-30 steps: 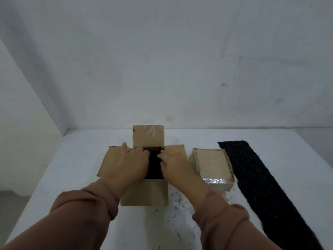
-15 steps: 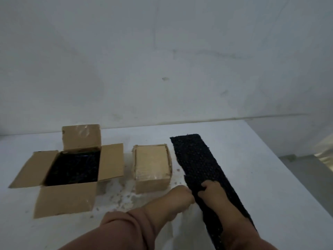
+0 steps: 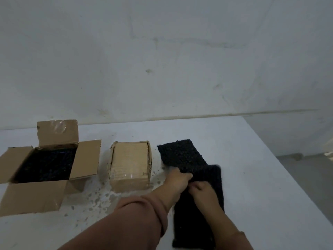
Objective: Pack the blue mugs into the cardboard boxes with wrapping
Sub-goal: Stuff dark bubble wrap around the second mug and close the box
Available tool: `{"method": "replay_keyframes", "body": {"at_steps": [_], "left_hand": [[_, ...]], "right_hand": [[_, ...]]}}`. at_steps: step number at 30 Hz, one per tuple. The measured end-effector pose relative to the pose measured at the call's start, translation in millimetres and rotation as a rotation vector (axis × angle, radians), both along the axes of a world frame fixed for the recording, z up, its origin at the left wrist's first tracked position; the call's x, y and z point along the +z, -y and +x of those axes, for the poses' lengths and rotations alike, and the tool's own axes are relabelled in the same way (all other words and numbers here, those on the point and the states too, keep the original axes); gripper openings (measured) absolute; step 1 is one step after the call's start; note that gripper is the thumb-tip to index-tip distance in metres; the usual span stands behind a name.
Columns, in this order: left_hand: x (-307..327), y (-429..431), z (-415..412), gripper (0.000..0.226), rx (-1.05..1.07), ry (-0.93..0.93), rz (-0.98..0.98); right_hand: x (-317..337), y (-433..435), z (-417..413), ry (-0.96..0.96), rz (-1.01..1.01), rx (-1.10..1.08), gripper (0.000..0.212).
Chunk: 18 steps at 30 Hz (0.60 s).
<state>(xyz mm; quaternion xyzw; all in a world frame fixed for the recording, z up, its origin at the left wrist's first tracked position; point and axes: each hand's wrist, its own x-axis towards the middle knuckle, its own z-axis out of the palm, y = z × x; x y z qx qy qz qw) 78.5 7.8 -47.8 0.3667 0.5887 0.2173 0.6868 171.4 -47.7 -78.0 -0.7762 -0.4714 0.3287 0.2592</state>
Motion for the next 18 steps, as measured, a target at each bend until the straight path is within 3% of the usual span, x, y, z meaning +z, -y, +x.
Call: {"method": "replay_keyframes", "body": {"at_steps": [3, 6, 9, 13, 16, 18], "left_hand": [[36.4, -8.2, -12.2, 0.067, -0.008, -0.012, 0.089], [73.5, -22.0, -42.4, 0.065, -0.019, 0.020, 0.196], [115.1, -30.2, -88.9, 0.067, -0.043, 0.010, 0.274], [158.7, -38.8, -162.6, 0.051, 0.072, 0.006, 0.422], [173.6, -43.1, -219.3, 0.069, 0.217, 0.096, 0.469], [183.0, -40.7, -252.7, 0.078, 0.146, 0.157, 0.504]], "right_hand": [[27.8, -10.9, 13.3, -0.090, 0.244, -0.280, 0.016], [77.8, -20.5, 7.2, -0.186, 0.412, -0.397, 0.007], [125.3, -31.9, -14.8, -0.432, 0.474, -0.244, 0.027], [167.7, -46.9, -64.4, -0.471, 0.588, -0.070, 0.035], [188.3, -57.1, -114.1, -0.495, 0.662, 0.023, 0.034], [196.6, -63.4, -146.1, -0.485, 0.687, 0.062, 0.039]]}}
